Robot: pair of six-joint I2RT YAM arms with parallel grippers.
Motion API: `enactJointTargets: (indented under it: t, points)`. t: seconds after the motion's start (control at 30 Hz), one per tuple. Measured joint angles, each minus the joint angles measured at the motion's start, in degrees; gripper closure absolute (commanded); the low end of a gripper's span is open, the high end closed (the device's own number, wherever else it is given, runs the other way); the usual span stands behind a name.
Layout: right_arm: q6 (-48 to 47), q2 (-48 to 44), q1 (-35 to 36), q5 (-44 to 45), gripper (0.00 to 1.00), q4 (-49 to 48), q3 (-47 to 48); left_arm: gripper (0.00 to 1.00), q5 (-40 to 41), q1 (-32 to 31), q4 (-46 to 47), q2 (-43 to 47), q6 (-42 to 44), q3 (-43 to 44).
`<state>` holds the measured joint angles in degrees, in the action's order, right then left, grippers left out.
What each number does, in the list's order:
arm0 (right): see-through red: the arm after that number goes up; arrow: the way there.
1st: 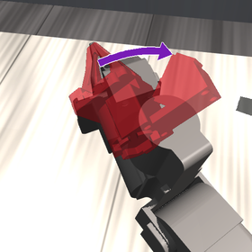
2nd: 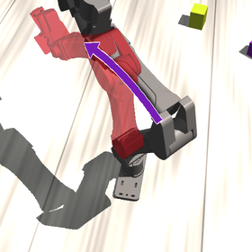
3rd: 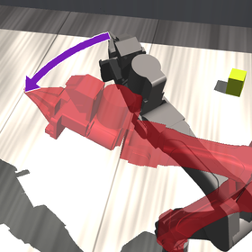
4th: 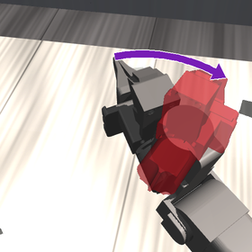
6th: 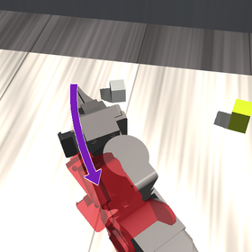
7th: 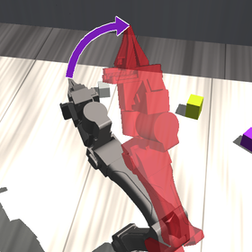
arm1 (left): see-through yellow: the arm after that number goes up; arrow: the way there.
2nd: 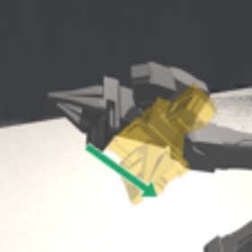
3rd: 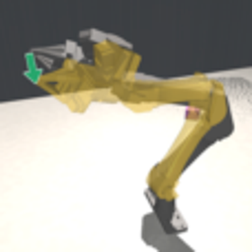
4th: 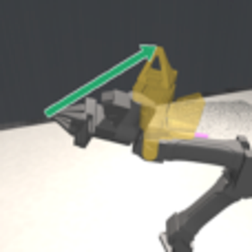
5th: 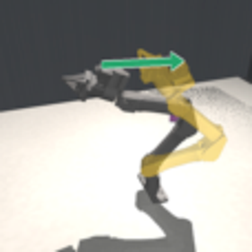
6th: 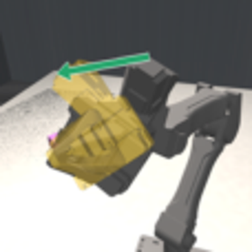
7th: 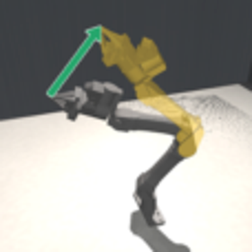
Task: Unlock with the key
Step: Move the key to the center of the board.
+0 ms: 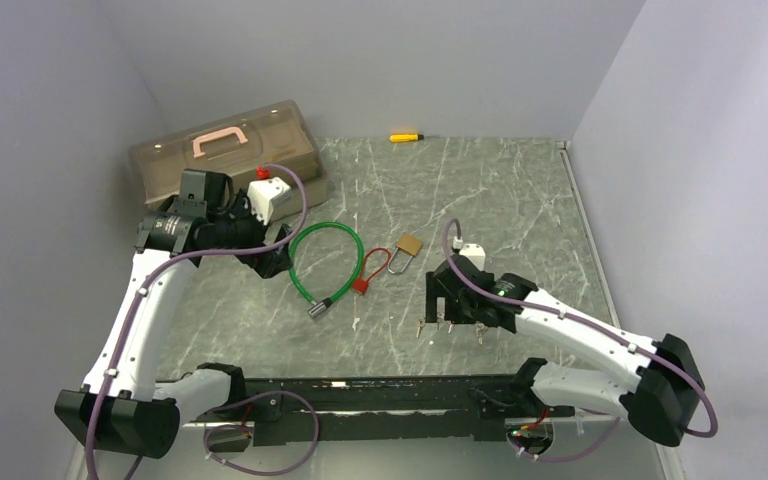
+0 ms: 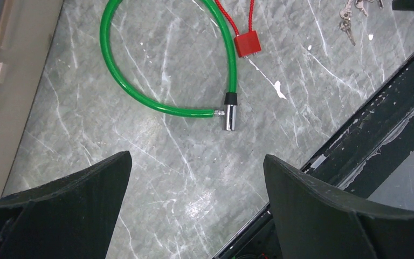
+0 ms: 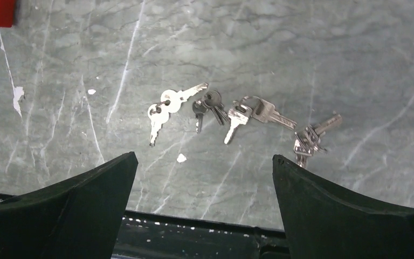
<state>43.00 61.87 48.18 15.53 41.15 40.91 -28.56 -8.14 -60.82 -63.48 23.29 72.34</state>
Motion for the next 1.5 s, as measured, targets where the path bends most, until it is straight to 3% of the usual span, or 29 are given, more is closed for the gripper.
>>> enactJointTargets:
  t: [0.17, 0.37, 0.5, 0.77, 0.87, 1.1, 1.5]
  points:
    - [5.66, -2.75, -1.31, 1.6, 0.0, 3.82, -0.92, 0.01, 0.0, -1.16, 0.09, -0.42, 0.0, 0.0]
    - [8.7, -1.77, -11.26, 0.59, 0.0, 5.25, -4.37, 0.01, 0.22, -1.77, 0.09, -0.55, 0.11, 0.0]
    - [9.33, -1.53, -12.85, 0.37, 0.01, 5.51, -5.18, 0.01, 0.96, -1.81, 0.09, -0.55, 0.92, -0.02]
    - [9.44, 2.93, -14.1, -2.43, 0.17, 0.0, -8.92, 0.01, 1.55, -1.81, 0.04, -0.5, 1.31, -0.11]
    - [8.57, 4.11, -14.67, -2.91, 0.31, -2.34, -10.21, 0.01, 1.95, -1.81, 0.02, -0.46, 1.42, -0.11]
    - [5.73, 4.55, -14.95, -6.49, 0.52, -11.02, -10.99, 0.01, 3.39, -1.81, -0.42, 0.26, 1.53, -0.11]
    - [3.67, 17.46, -6.21, -13.2, 0.54, -20.98, -3.61, 0.01, 5.53, -1.81, -1.2, 1.66, 2.1, -0.11]
